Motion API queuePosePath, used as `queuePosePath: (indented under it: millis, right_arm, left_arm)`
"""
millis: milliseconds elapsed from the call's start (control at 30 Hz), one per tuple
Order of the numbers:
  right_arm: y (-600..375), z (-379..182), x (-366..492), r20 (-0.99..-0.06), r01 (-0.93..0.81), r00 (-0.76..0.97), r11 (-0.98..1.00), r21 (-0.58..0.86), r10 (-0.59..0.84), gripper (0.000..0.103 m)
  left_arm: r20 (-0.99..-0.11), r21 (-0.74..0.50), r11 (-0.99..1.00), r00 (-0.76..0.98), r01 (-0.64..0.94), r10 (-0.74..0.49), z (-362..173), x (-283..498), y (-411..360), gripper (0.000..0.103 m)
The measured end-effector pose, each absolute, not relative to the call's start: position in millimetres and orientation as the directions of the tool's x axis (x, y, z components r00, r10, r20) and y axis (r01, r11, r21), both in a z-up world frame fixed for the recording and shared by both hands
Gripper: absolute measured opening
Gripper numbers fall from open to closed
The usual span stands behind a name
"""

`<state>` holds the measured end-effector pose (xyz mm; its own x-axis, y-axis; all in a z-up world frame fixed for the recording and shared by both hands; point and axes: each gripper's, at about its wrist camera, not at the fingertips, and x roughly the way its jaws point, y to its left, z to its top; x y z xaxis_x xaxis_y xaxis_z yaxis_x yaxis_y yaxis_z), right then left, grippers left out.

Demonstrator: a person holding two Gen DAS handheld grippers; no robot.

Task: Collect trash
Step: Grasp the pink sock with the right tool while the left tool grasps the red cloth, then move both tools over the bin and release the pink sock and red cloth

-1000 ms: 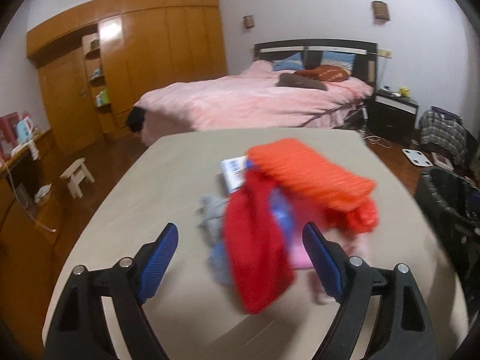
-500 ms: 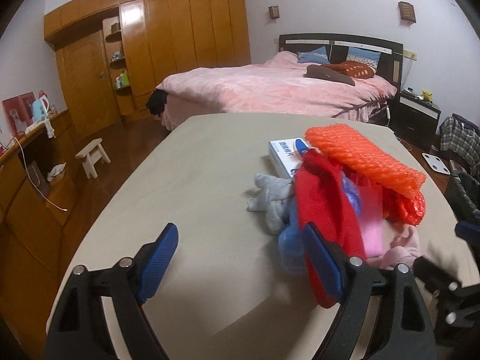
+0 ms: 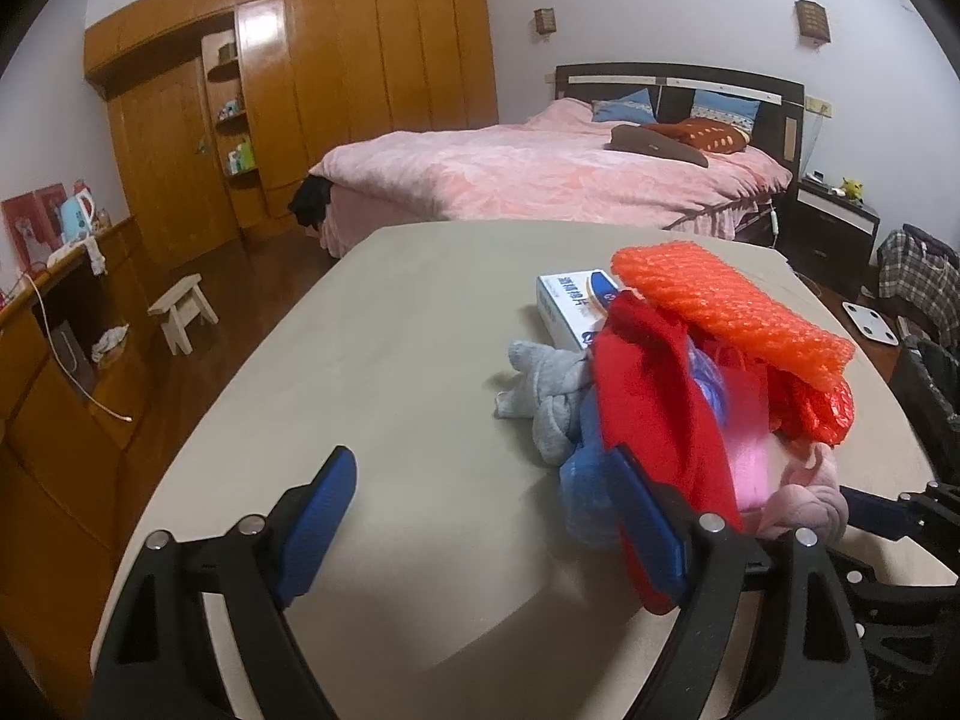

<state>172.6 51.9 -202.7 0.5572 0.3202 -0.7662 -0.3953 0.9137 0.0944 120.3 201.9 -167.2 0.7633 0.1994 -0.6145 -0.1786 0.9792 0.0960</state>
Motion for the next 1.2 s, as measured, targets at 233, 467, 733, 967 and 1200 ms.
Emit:
queuePosePath:
  millis: [233,467,733,967,1200]
  right_arm:
    - [38,-193,165,-0.743,-0.351,0.599,0.932,0.092,0.299,0.039]
    - [11,-189,163,-0.732,-0.272,0.639,0.959,0.075,0.238,0.039]
    - [-5,-191,169,-0.735,-0.244,0.641,0.967,0.075,0.219,0.039]
    - [-6,-193,169,-0.738,-0.252,0.64,0.966,0.063,0.215,0.039]
    - [-1,-190,167,-0.732,-0.261,0.646,0.964,0.055,0.217,0.039]
  left_arm:
    - [-0.602,0.086,0.986,0.782,-0.141,0.165,-164,118,188,0.083]
    - [-0.587,0.061,0.994,0.802,-0.089,0.108,-160,122,168,0.077]
    - [-0.6,0.054,0.997,0.797,-0.048,0.071,-161,137,149,0.053]
    - [-0.609,-0.004,0.999,0.793,-0.039,0.029,-166,144,151,0.018]
    - [-0.584,-0.007,0.999,0.812,-0.031,0.021,-160,139,154,0.005]
